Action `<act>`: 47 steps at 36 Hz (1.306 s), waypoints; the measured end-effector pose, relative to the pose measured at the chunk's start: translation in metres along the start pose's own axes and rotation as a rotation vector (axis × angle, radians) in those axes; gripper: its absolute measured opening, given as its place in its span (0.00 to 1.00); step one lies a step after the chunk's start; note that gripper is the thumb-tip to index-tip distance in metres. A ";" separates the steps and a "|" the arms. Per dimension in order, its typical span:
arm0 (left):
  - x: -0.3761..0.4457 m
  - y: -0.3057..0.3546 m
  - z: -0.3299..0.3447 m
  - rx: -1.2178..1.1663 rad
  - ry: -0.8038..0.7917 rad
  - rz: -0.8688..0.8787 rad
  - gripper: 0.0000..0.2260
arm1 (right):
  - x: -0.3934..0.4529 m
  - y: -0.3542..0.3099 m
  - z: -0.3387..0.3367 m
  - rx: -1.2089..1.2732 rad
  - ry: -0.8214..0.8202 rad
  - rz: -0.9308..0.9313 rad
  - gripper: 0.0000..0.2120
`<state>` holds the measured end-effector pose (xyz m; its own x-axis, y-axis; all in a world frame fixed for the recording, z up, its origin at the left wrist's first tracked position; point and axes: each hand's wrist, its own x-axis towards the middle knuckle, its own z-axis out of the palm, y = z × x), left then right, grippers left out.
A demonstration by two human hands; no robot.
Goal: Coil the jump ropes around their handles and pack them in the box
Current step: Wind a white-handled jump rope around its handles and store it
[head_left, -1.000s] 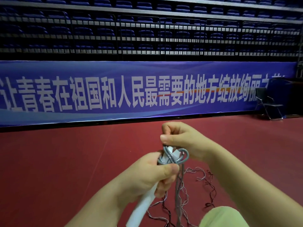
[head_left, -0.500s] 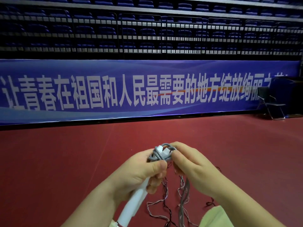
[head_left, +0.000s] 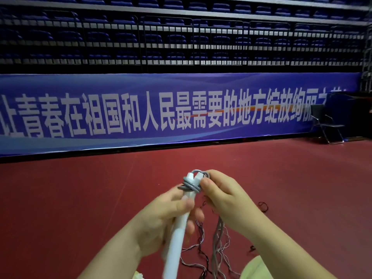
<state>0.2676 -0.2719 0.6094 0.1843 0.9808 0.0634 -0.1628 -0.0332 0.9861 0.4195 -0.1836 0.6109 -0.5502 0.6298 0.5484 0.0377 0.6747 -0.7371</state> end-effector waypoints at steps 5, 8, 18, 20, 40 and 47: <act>-0.010 -0.036 -0.005 -0.272 -0.209 -0.129 0.27 | 0.003 0.002 -0.002 0.165 -0.003 0.093 0.21; -0.003 -0.030 -0.005 -0.300 -0.073 -0.115 0.22 | 0.006 0.005 -0.002 0.268 0.000 0.187 0.19; 0.019 -0.003 -0.014 0.856 0.435 0.049 0.15 | 0.017 0.008 0.006 0.253 -0.026 0.433 0.25; 0.021 -0.003 -0.013 1.101 0.515 0.048 0.16 | 0.019 0.008 0.011 0.229 -0.023 0.464 0.26; 0.020 -0.007 -0.014 -0.116 -0.090 -0.261 0.32 | 0.022 0.010 0.014 0.369 -0.064 0.274 0.19; 0.033 0.000 -0.011 0.177 0.222 -0.131 0.31 | 0.035 0.013 0.006 -0.095 -0.033 0.287 0.28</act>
<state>0.2629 -0.2369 0.6096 -0.0271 0.9962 -0.0822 0.0233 0.0828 0.9963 0.3958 -0.1549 0.6180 -0.5328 0.7881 0.3083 0.2724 0.5046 -0.8193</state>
